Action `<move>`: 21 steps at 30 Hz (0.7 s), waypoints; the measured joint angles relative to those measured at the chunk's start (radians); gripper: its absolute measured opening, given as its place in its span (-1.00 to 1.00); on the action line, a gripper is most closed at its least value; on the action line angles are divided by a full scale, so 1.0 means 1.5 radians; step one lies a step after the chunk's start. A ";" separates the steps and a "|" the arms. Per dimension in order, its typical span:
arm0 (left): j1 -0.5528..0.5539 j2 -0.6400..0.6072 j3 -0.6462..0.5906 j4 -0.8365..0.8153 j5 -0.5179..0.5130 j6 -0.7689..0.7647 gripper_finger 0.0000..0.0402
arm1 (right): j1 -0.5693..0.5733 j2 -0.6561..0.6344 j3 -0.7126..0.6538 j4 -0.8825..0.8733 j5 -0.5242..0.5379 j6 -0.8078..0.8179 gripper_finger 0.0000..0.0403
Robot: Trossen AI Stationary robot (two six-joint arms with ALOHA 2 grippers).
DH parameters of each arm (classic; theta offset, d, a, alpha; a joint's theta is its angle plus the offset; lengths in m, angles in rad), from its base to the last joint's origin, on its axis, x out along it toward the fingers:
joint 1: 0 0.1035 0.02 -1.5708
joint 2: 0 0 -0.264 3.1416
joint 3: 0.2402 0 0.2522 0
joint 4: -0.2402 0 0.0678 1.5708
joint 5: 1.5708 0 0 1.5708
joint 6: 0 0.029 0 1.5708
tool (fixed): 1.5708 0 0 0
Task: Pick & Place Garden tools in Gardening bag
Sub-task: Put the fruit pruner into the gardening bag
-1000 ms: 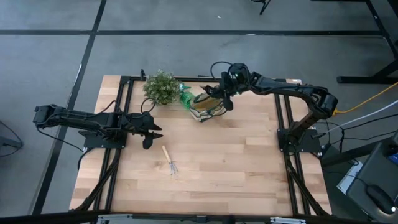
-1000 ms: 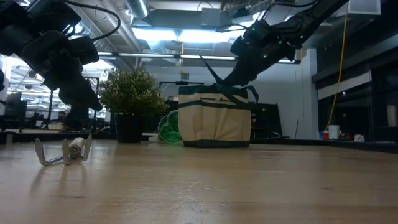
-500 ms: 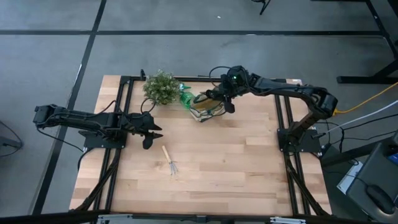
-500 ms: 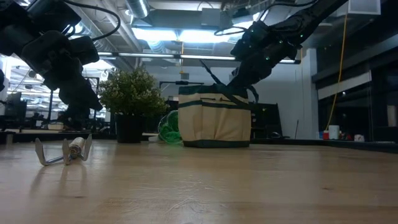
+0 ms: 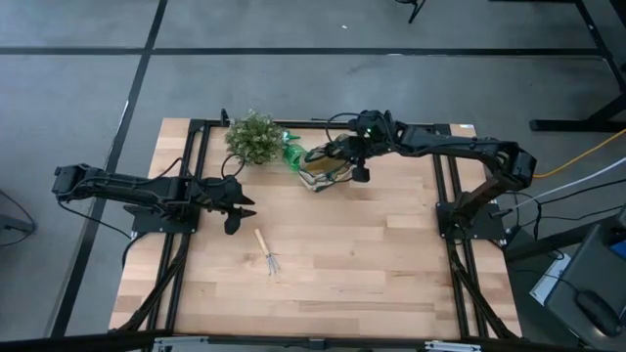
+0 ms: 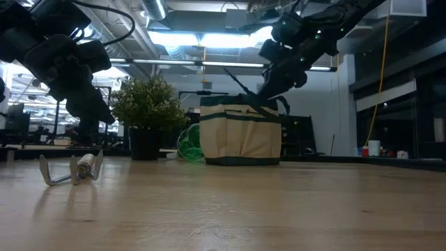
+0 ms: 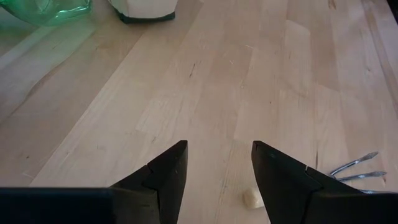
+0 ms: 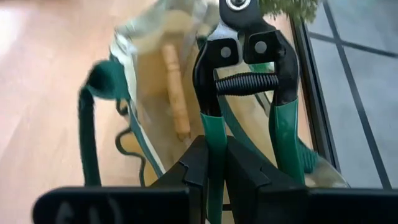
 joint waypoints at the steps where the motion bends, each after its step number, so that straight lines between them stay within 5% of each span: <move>1: 0.000 0.000 0.000 0.000 0.000 0.000 -0.13 | -0.002 0.000 0.000 -0.004 0.002 0.000 -0.81; 12: 0.000 0.000 0.000 0.000 0.000 0.000 -0.14 | -0.003 -0.001 0.000 -0.010 0.004 0.000 -0.79; 21: 0.000 0.000 0.000 0.000 0.000 0.000 -0.14 | -0.003 -0.001 0.000 -0.009 -0.018 0.007 -0.51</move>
